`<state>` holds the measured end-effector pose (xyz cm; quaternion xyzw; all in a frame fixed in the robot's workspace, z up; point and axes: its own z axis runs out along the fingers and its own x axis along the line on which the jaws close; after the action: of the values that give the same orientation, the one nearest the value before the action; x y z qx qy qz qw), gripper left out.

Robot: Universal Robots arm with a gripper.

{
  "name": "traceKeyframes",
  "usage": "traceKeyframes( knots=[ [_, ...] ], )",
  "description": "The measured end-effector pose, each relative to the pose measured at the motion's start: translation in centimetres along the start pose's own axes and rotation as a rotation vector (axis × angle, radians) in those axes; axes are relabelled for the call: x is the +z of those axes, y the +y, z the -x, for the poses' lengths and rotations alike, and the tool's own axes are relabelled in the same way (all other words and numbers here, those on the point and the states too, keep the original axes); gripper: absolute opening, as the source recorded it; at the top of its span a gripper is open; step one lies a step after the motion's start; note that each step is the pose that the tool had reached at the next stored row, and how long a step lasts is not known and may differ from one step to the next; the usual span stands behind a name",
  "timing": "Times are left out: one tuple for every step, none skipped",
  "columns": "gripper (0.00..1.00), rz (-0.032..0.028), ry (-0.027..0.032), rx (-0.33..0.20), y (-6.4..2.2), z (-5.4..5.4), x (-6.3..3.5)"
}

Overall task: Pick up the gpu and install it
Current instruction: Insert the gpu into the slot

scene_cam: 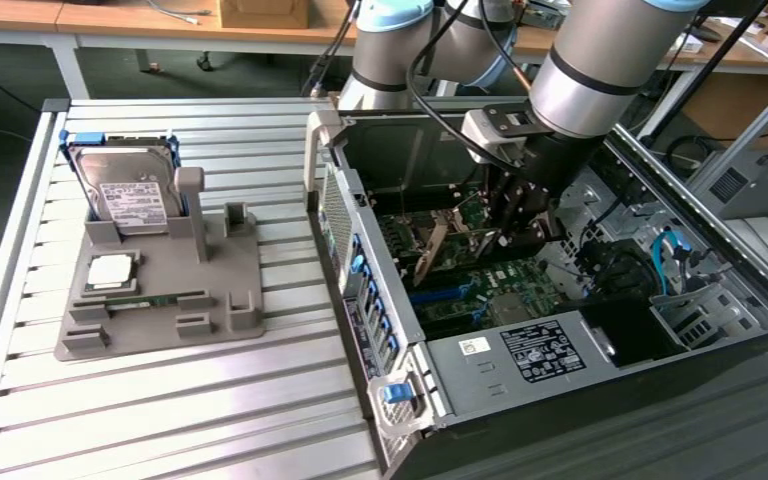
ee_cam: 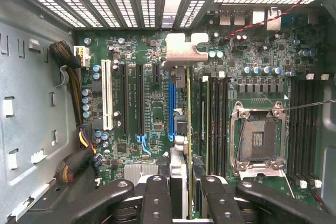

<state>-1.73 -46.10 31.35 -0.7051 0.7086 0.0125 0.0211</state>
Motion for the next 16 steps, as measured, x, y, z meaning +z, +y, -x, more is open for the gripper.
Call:
traceKeyframes(
  knots=[
    [0.27, 0.0000, 0.0000, 0.000, 0.03, 0.0, 0.00],
    [0.27, 0.0000, 0.0000, 0.000, 0.08, 0.0, 0.00],
    [0.27, 0.0000, 0.0000, 0.000, 0.13, 0.0, 0.01],
    [0.27, 0.0000, 0.0000, 0.000, 0.23, 0.0, 0.01],
    [0.27, 0.0000, 0.0000, 0.000, 0.30, 0.0, 0.01],
    [0.27, 0.0000, 0.0000, 0.000, 0.39, 0.0, 0.02],
    [0.27, 0.0000, 0.0000, 0.000, 0.53, 0.0, 0.03],
    [0.27, 0.0000, 0.0001, 0.000, 0.64, 0.0, 0.03],
    [0.27, 0.0001, 0.0001, 0.000, 0.75, 0.0, 0.04],
    [0.27, 0.0000, 0.0001, 0.000, 0.81, 0.0, 0.05],
    [0.27, 0.0000, 0.0000, 0.000, 0.89, 0.0, 0.06],
    [0.27, 0.0000, 0.0000, 0.000, 0.97, 0.0, 0.06],
    [0.27, 0.0000, 0.0000, 0.000, 1.02, 0.0, 0.07],
    [0.27, 0.0000, 0.0000, 0.000, 1.09, 0.0, 0.07],
    [0.27, 0.0000, 0.0000, 0.000, 1.15, 0.0, 0.08],
    [0.27, 0.0000, 0.0000, 0.000, 1.25, 0.0, 0.08]
  ],
)
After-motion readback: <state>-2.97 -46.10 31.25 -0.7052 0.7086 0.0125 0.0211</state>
